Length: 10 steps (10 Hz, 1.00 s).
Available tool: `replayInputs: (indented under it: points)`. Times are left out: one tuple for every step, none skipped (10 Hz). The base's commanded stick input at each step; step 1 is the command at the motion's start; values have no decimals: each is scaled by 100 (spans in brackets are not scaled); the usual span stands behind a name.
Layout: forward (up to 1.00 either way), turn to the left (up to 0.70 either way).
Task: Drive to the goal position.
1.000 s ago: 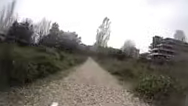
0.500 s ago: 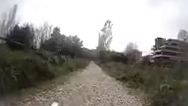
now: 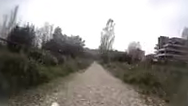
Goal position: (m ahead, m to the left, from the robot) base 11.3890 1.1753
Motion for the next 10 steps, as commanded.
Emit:
replayInputs:
  points:
    - [98,0]
    - [96,0]
    - [95,0]
    - [95,-3]
    - [95,-21]
    - [94,-38]
    - [92,-37]
    - [91,-37]
    - [90,-27]
    - [86,0]
